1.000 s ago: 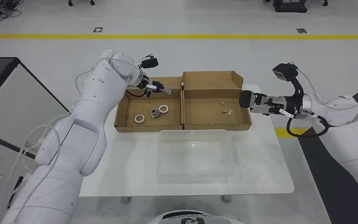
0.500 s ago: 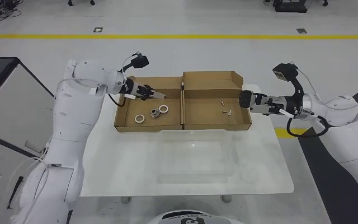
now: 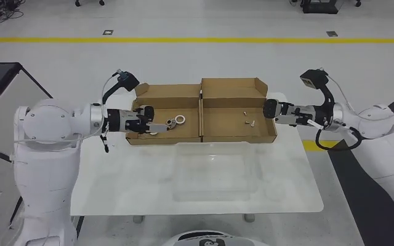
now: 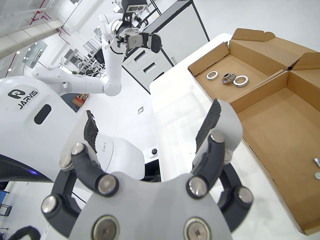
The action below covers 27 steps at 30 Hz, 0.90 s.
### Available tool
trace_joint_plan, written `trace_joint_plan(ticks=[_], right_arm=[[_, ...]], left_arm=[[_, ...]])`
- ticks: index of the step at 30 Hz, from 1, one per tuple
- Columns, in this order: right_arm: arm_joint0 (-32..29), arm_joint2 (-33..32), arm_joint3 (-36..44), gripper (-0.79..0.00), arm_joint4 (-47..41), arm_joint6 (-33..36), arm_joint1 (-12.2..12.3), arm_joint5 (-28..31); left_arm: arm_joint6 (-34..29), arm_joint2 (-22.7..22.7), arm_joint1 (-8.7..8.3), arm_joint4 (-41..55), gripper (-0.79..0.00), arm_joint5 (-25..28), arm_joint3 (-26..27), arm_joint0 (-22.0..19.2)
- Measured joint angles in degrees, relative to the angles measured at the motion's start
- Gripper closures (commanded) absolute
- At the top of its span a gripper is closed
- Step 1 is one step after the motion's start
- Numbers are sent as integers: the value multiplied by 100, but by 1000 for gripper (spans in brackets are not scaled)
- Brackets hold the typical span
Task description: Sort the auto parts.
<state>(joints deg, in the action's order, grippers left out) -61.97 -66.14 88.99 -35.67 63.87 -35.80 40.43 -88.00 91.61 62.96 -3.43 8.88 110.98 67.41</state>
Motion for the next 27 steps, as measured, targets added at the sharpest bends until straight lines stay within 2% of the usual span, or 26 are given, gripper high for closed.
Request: trace_joint_plan(ticks=[4, 27], right_arm=[[0, 0, 0, -785, 0, 0, 0, 0], [0, 0, 0, -784, 0, 0, 0, 0]], left_arm=[[0, 252, -66, 371, -785, 128, 165, 180], [0, 250, -65, 363, -785, 127, 161, 178]])
